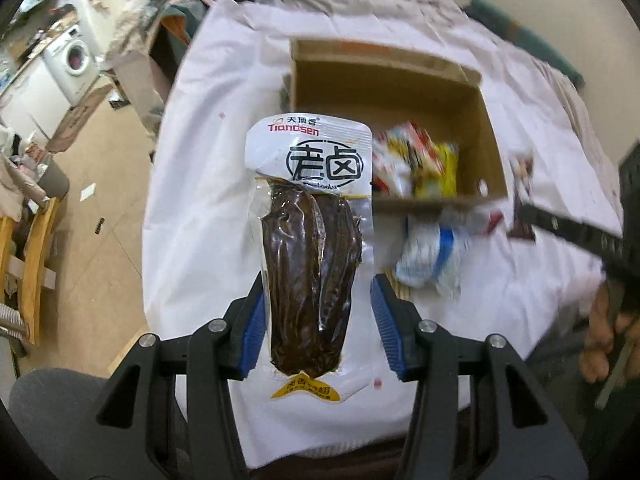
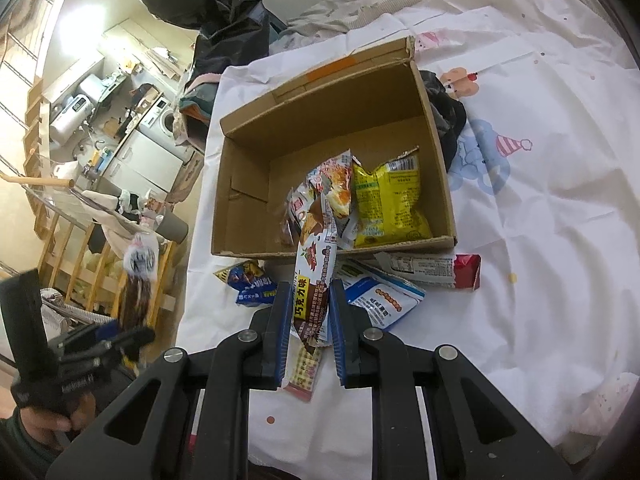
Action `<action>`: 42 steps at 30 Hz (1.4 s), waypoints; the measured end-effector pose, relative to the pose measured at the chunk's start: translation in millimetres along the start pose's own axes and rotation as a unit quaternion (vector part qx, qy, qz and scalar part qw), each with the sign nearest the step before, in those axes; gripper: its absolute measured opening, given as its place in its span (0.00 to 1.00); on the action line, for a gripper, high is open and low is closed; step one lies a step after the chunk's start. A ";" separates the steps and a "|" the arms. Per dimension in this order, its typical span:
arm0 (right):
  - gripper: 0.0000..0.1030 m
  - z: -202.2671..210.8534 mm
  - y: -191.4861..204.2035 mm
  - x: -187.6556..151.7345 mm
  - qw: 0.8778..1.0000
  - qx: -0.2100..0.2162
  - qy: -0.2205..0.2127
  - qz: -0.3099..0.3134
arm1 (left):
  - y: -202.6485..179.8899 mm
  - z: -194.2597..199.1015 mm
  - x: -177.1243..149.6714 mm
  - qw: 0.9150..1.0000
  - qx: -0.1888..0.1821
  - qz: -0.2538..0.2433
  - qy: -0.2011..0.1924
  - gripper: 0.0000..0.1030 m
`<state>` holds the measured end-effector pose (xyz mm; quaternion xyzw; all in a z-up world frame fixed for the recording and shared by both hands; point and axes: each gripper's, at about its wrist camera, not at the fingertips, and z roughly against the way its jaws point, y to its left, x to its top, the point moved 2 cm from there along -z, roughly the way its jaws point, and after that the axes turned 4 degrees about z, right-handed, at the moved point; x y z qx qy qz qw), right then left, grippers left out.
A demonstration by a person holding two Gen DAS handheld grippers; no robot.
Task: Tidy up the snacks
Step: 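Lower both held snacks into the box and open both tools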
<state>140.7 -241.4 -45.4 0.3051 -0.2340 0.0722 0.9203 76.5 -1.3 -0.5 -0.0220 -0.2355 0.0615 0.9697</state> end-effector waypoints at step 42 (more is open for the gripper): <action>0.19 -82.6 -31.8 86.2 0.999 -0.037 0.024 -0.024 | -17.4 -138.3 118.6 0.996 -0.088 0.011 -0.009 0.45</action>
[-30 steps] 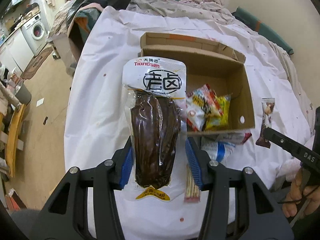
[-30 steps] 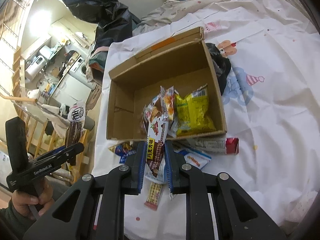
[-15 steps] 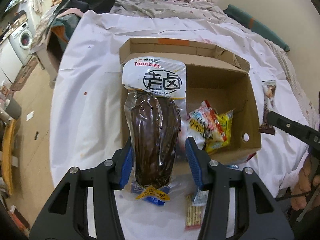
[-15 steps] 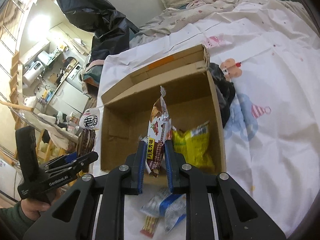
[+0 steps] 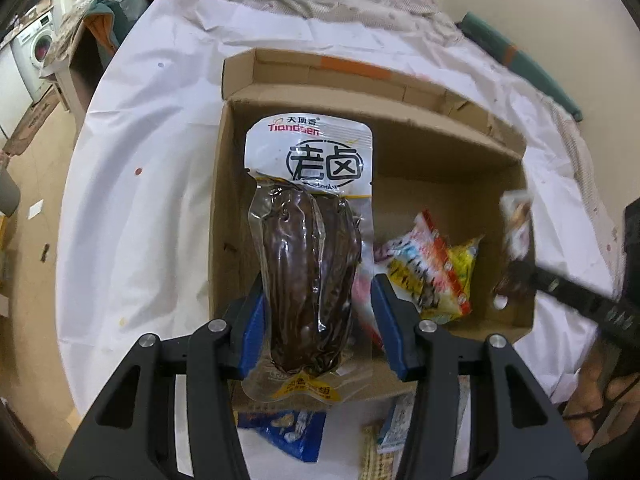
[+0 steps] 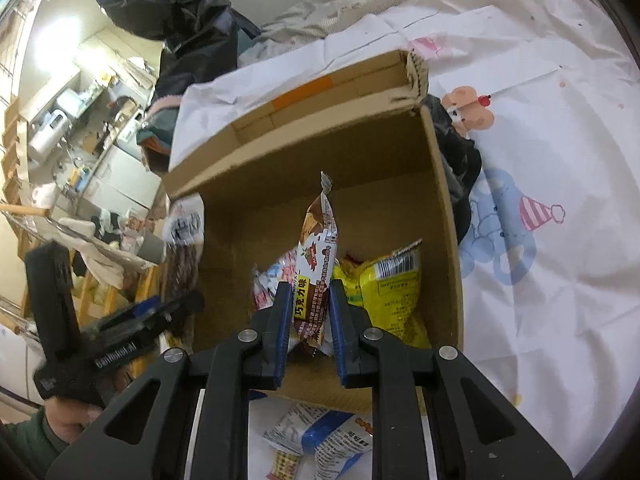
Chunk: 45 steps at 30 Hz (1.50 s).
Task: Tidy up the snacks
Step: 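Lower both held snacks into the box and open both tools, then withdraw both tools from the box toward the remaining snacks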
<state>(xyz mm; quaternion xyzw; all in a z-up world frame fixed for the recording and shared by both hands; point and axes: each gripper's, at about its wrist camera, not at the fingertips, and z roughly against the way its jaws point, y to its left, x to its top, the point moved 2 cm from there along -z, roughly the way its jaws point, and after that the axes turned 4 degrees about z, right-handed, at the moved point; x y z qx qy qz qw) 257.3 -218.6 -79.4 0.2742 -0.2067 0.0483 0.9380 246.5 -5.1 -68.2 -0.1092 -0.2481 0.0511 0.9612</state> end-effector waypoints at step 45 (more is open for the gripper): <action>0.69 -4.5 -4.5 -3.6 0.999 -0.025 0.020 -0.013 | -21.0 19.1 -13.3 0.996 0.025 -0.060 -0.056 0.86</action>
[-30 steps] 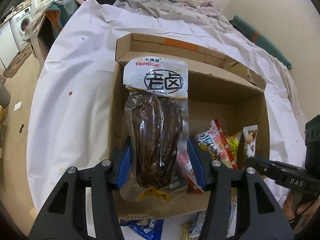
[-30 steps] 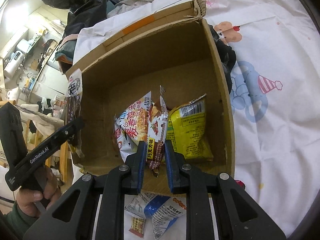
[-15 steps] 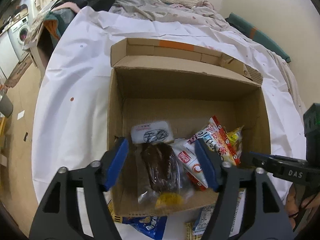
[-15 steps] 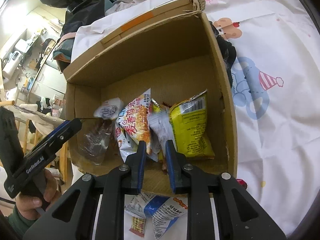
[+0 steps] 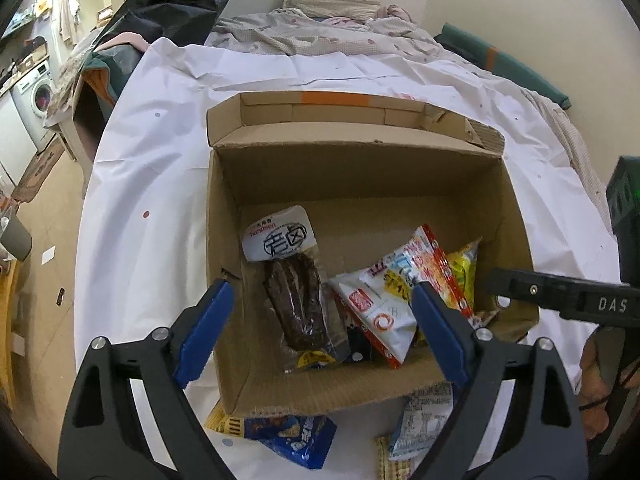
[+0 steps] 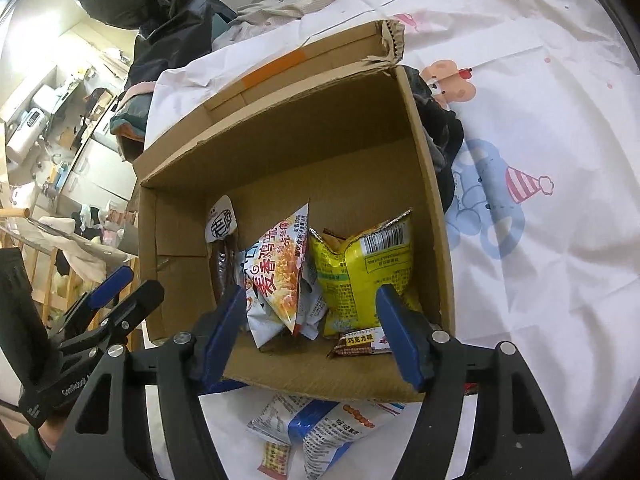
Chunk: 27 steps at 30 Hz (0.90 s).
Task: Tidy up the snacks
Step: 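Withdraw both tools from the box toward the remaining snacks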
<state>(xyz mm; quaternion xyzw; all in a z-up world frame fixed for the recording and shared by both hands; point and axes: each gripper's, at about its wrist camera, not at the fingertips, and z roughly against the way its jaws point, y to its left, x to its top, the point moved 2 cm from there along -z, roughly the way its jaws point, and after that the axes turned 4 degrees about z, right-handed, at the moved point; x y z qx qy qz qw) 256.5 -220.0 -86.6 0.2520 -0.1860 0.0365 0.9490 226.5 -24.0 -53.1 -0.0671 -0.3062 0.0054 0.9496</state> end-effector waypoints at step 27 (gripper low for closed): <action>0.69 68.9 -10.4 -77.1 1.000 -0.015 -0.024 -0.013 | 33.1 69.7 -67.5 0.999 0.017 0.026 0.018 0.86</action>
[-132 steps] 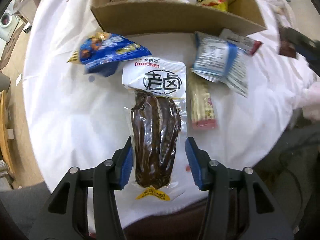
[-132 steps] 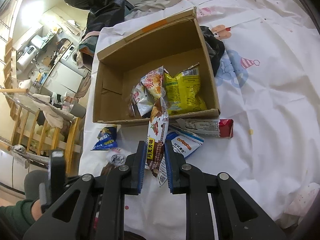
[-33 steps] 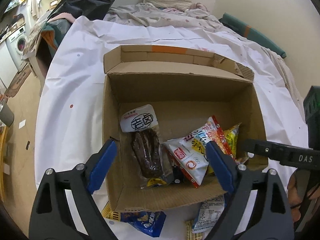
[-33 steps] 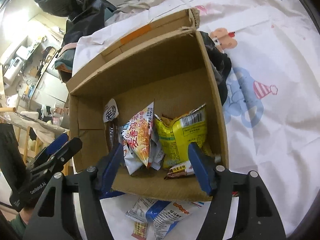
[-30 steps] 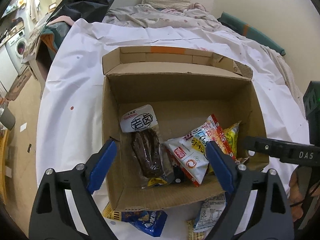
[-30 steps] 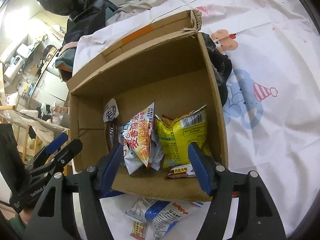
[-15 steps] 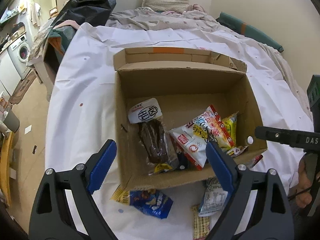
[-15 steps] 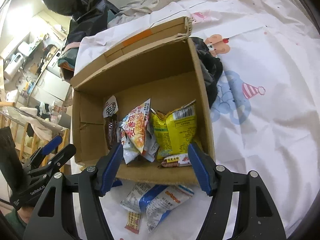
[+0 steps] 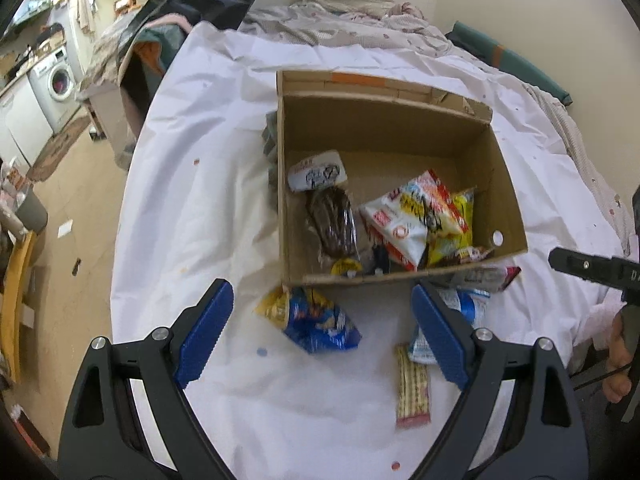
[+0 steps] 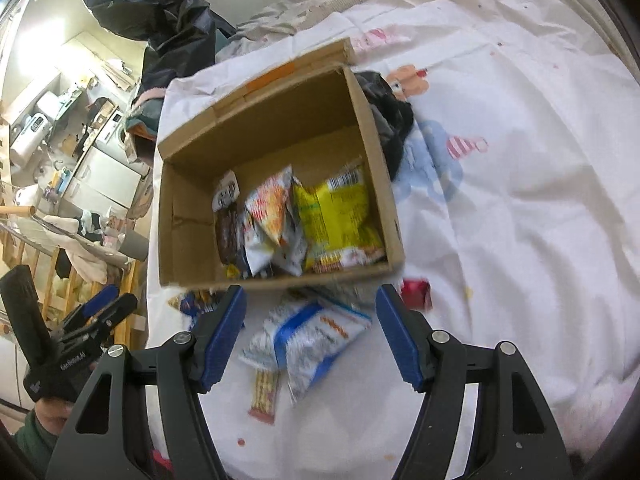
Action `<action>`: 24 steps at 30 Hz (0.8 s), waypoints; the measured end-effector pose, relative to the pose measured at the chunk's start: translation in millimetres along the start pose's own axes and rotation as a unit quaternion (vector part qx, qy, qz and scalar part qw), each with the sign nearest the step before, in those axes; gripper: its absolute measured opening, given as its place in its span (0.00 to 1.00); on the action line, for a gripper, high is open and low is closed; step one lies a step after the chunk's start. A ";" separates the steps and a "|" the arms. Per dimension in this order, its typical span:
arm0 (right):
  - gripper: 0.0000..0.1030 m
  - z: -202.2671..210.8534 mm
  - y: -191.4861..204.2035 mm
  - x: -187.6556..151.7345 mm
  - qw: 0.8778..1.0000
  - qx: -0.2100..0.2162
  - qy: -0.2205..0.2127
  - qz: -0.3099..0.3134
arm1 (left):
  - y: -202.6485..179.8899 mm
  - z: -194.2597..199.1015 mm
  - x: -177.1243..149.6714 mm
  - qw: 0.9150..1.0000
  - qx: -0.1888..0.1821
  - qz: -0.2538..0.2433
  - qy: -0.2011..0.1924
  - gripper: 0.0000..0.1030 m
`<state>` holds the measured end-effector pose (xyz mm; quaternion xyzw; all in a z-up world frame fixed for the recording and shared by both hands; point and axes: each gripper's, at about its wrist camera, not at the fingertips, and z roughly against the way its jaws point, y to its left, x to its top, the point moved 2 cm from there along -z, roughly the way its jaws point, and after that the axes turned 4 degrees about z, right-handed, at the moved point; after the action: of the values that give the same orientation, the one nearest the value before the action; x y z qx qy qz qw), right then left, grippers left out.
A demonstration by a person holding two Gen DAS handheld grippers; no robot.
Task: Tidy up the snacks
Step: 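Withdraw both tools from the box toward the remaining snacks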
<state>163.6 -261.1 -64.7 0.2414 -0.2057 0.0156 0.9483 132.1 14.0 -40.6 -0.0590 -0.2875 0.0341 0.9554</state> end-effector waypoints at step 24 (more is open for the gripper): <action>0.69 -38.9 -37.5 -30.2 0.990 -0.064 0.066 -0.109 | 19.2 -24.7 -36.3 0.995 0.027 0.047 0.081 0.86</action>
<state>155.7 -274.0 -124.7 0.1998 -0.1155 -0.0852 0.9693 115.0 27.1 -83.4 -0.0492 -0.2051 0.0814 0.9741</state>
